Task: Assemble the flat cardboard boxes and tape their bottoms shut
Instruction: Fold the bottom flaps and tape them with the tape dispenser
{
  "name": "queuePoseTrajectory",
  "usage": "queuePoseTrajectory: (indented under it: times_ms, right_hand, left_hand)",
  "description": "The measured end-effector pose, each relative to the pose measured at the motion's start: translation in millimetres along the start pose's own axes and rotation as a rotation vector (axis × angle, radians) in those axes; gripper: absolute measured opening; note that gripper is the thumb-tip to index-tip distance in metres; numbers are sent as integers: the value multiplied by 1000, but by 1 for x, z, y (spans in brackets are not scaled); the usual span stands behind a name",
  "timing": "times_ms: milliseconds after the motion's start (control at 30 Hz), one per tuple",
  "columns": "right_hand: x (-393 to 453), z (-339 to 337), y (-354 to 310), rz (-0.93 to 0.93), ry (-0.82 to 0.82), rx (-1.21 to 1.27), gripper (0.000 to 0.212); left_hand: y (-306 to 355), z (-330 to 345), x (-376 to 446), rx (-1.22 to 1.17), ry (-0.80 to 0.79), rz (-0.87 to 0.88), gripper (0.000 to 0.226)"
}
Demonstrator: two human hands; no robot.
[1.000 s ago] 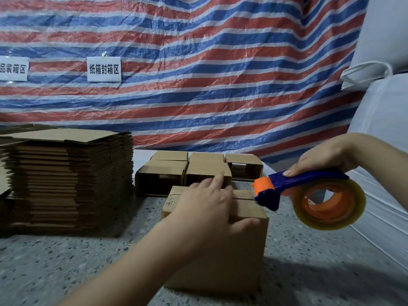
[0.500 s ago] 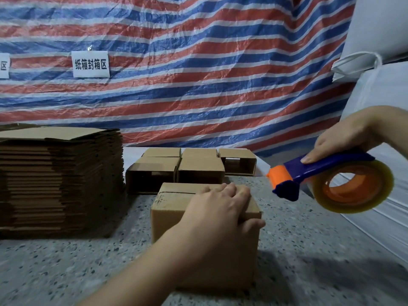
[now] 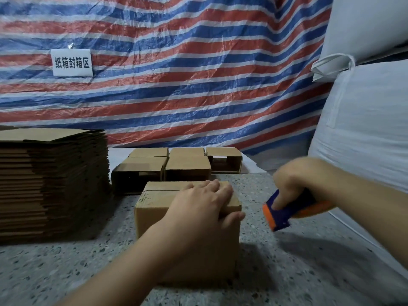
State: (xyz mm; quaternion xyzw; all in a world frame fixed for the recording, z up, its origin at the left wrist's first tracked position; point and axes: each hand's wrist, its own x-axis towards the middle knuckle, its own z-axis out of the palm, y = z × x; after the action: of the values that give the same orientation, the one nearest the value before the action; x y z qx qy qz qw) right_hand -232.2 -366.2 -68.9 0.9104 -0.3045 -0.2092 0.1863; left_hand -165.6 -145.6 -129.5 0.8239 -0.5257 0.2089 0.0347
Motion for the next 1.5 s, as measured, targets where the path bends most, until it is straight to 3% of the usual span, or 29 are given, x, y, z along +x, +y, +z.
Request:
queuePoseTrajectory:
  times_ms: [167,333,433,533,600,633,667,733,800,900,1067,1200,1367,1500]
  right_hand:
    - [34,81,-20,33,484,320,52]
    - [53,131,-53,76,636,422,55]
    - [50,138,-61,96,604,422,60]
    - [37,118,-61,158,536,447,81]
    - [24,96,-58,165,646,581,93]
    - [18,87,-57,121,688,768,96]
    - [13,78,-56,60,649,1039,97]
    - [4,65,-56,-46,340,1528,90]
    - [-6,61,-60,-131,115,1712,74]
    - [-13,60,-64,-235,41,1853,46]
    - [-11,67,-80,-288,145,1890,32]
    - [-15,74,-106,-315,225,2015,41]
    - [-13,93,-116,-289,212,1903,39]
    - [-22,102,-117,-352,564,1887,46]
  left_hand:
    - [2,0,0,-14,12,-3,68]
    - [0,3,0,-20,43,-7,68]
    - [0,4,2,-17,33,-7,70]
    - [-1,4,1,-16,43,-8,73]
    - [-1,5,1,-16,52,-6,69]
    - [-1,5,1,-18,53,-6,69]
    - [-1,5,1,-19,51,-7,68]
    - [-1,6,2,-22,54,-8,67]
    - [-1,5,2,-14,64,-7,65]
    - [-1,5,1,3,74,-2,65]
    - [-1,5,0,19,81,11,68]
    - [-1,6,0,7,82,3,69]
    - [0,5,0,-43,82,-4,75]
    - [-1,5,0,-81,64,-20,83]
